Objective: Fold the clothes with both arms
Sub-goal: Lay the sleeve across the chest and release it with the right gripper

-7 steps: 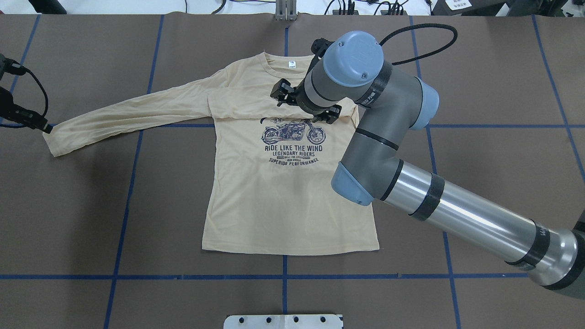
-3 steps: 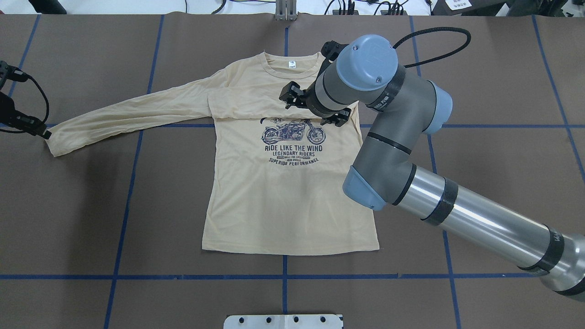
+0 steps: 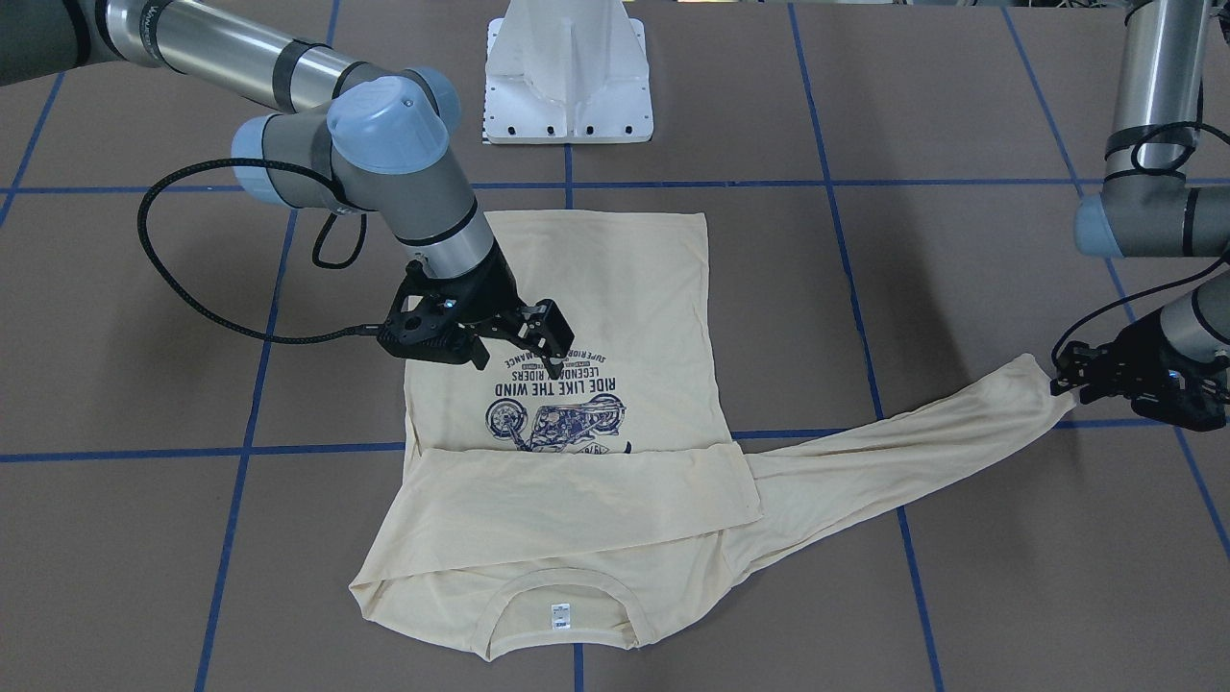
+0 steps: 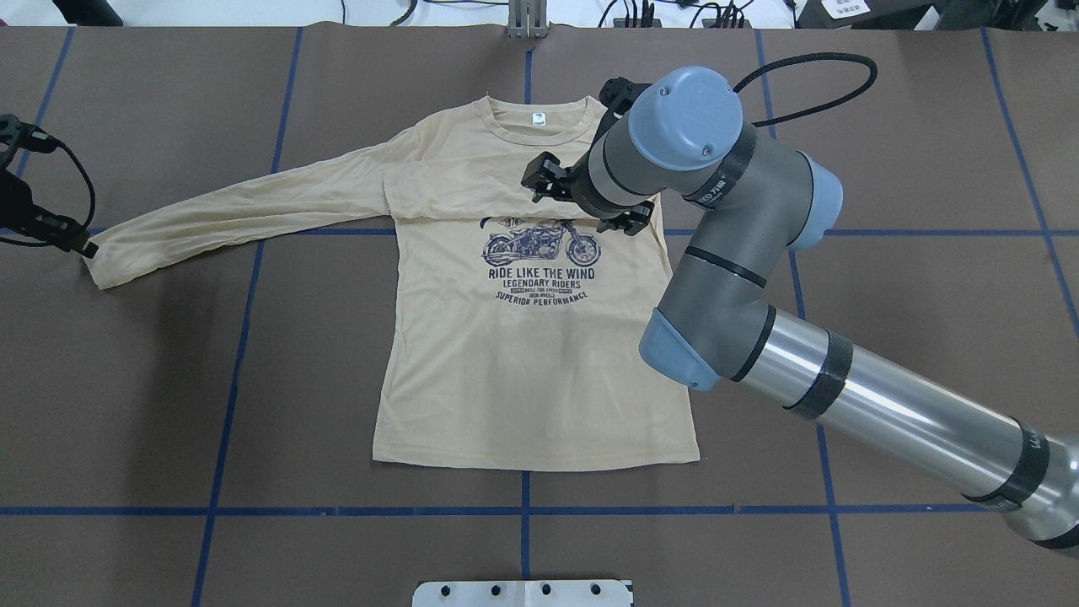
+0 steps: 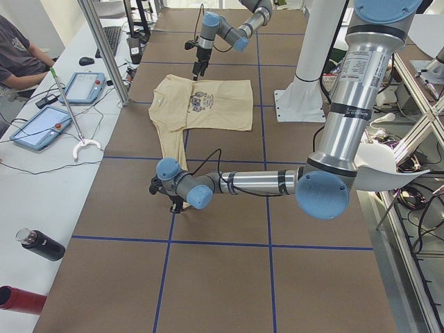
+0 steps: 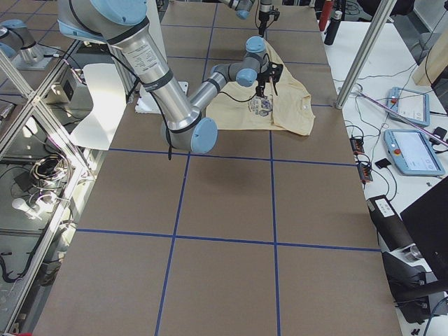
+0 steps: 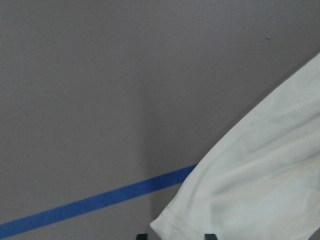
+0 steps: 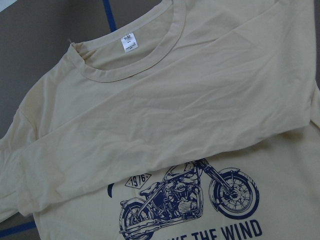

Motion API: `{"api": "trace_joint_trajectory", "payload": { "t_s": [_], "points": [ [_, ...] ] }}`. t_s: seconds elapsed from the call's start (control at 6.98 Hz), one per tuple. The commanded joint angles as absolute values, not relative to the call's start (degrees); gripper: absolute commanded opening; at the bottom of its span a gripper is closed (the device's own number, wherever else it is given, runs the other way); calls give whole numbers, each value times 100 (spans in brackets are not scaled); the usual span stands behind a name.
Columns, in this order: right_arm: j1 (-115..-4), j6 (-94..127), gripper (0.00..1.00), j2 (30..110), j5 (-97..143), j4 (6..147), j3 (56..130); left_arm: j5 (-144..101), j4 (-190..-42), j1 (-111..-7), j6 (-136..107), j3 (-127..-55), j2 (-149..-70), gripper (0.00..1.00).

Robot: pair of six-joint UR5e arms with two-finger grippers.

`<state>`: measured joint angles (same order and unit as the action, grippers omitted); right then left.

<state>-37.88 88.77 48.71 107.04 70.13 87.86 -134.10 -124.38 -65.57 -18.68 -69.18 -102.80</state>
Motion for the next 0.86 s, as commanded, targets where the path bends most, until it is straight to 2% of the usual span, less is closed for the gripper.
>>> {"api": "trace_joint_trajectory", "payload": {
  "t_s": [0.0,0.29,0.43,0.57,0.72],
  "points": [
    [-3788,8877,100,4878,10696,7014,8798,-13403,-12437,-6539,-1854,-6803,-10362,47],
    [-3788,8877,100,4878,10679,7014,8824,-13395,-12437,-6513,-1854,-6785,-10371,35],
    [-3788,8877,100,4878,10679,7014,8833,-13395,-12437,-6513,-1846,-6794,-10371,7],
    [-3797,8877,100,4887,10679,7014,8833,-13403,-12437,-6513,-1837,-6820,-10388,0],
    [-3866,8868,100,5000,10731,6988,8955,-13534,-12393,-6513,-1872,-6968,-10510,0]
  ]
}}
